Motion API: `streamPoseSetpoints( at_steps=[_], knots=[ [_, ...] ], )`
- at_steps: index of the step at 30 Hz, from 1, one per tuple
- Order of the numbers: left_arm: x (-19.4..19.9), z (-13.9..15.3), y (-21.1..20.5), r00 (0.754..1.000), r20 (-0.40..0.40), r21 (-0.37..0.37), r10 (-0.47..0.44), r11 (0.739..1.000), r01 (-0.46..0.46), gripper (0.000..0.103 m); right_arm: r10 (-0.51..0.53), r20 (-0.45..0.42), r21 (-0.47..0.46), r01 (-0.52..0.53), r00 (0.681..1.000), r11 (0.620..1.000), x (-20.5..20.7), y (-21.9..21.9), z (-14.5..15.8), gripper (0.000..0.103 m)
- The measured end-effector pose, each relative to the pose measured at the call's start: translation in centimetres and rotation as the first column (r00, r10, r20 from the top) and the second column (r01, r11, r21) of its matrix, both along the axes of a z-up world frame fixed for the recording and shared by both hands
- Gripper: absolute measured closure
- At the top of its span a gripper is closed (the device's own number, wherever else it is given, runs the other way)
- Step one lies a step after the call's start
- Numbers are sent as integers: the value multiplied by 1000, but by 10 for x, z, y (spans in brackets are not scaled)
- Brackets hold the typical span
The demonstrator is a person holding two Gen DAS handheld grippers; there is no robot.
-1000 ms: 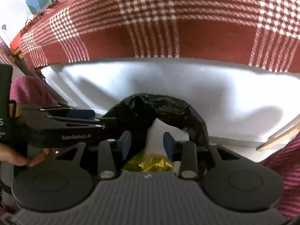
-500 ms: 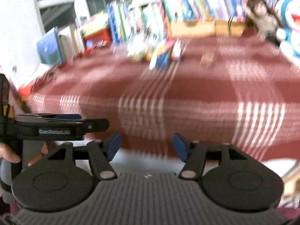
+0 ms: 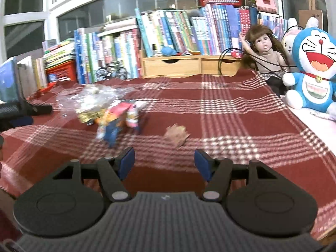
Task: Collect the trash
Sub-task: 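Grasp the clear plastic bag with the left tool while the right tool grasps crumpled brown paper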
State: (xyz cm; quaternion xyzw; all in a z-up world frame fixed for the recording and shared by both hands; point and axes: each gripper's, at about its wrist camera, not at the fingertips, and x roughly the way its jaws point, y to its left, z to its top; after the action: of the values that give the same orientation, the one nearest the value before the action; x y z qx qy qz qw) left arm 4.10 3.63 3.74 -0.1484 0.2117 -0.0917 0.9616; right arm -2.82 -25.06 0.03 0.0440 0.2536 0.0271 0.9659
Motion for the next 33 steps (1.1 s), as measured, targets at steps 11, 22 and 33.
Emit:
streamPoseSetpoints(
  at_steps=[11, 22, 33],
  knots=[
    [95, -22, -7, 993, -84, -135, 84, 986, -95, 1, 5, -56, 30, -3, 998, 1000, 64, -15, -18, 27],
    [95, -31, -22, 995, -91, -74, 28, 997, -35, 61, 21, -87, 73, -14, 996, 997, 85, -13, -28, 63],
    [23, 4, -34, 990, 128, 220, 62, 971, -89, 62, 28, -30, 71, -25, 999, 997, 62, -10, -16, 70]
  ],
)
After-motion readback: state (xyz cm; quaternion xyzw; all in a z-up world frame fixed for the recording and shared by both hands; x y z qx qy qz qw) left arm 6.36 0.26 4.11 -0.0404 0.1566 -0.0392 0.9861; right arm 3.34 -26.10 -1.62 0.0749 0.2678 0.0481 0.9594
